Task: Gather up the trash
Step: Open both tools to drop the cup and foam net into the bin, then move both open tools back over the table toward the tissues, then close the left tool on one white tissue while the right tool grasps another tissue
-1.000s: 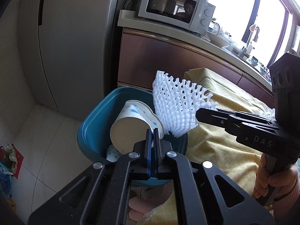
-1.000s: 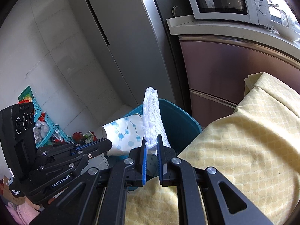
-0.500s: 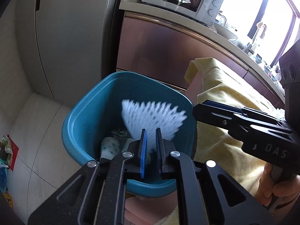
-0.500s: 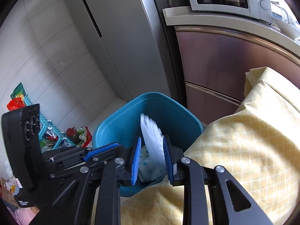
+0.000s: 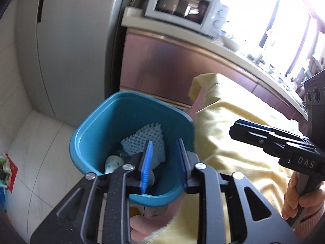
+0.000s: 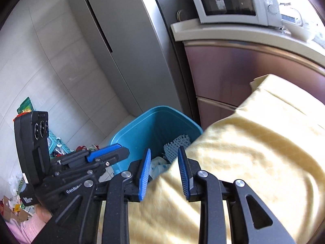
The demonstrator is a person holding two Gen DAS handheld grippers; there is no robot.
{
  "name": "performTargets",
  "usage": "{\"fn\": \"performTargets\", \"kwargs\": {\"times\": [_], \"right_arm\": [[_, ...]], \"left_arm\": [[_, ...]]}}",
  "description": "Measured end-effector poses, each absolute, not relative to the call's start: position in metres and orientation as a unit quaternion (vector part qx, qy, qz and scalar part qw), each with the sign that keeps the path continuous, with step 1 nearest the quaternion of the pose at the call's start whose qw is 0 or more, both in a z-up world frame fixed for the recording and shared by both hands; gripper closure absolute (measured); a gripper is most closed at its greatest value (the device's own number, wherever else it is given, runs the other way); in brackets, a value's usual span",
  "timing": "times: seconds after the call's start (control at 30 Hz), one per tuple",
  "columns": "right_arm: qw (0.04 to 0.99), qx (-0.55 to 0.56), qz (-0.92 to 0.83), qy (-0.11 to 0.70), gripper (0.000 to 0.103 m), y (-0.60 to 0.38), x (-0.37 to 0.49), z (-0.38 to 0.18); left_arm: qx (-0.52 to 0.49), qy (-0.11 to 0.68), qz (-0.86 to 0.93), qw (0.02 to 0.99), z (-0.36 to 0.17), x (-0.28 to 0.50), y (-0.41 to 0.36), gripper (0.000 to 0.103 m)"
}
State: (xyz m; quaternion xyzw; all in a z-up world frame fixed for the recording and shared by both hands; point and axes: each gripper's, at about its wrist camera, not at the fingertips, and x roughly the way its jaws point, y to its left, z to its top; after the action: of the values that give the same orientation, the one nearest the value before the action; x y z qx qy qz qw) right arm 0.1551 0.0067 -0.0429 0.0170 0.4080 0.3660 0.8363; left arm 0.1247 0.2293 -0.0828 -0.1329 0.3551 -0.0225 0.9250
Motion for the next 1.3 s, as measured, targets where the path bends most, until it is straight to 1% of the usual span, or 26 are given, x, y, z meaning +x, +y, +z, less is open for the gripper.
{"fn": "performTargets", "kwargs": {"times": [0.07, 0.1, 0.13, 0.27, 0.53, 0.87, 1.17, 1.3], "right_arm": [[0.842, 0.020, 0.363, 0.397, 0.072, -0.007, 0.147, -0.036], [0.847, 0.021, 0.361, 0.390, 0.071, -0.015, 0.142, -0.033], [0.851, 0.021, 0.357, 0.384, 0.069, -0.023, 0.137, -0.029], [0.868, 0.025, 0.339, 0.362, 0.069, -0.059, 0.120, -0.018], [0.901, 0.050, 0.272, 0.334, 0.069, -0.137, 0.089, -0.002], [0.920, 0.097, 0.173, 0.338, 0.069, -0.231, 0.070, -0.017], [0.920, 0.118, 0.144, 0.344, 0.069, -0.261, 0.081, -0.033], [0.918, 0.126, 0.144, 0.347, 0.069, -0.268, 0.086, -0.038]], "left_arm": [[-0.126, 0.341, -0.038, 0.931, -0.072, 0.120, 0.219, 0.066], [-0.123, 0.335, -0.045, 0.933, -0.067, 0.117, 0.214, 0.058], [-0.119, 0.326, -0.053, 0.936, -0.062, 0.114, 0.208, 0.055], [-0.097, 0.308, -0.088, 0.942, -0.046, 0.108, 0.179, 0.053], [-0.050, 0.304, -0.171, 0.936, -0.030, 0.110, 0.099, 0.052], [0.016, 0.321, -0.251, 0.913, -0.032, 0.133, -0.009, 0.052], [0.076, 0.350, -0.274, 0.892, -0.048, 0.177, -0.086, 0.053], [0.091, 0.368, -0.268, 0.886, -0.060, 0.196, -0.103, 0.060]]}}
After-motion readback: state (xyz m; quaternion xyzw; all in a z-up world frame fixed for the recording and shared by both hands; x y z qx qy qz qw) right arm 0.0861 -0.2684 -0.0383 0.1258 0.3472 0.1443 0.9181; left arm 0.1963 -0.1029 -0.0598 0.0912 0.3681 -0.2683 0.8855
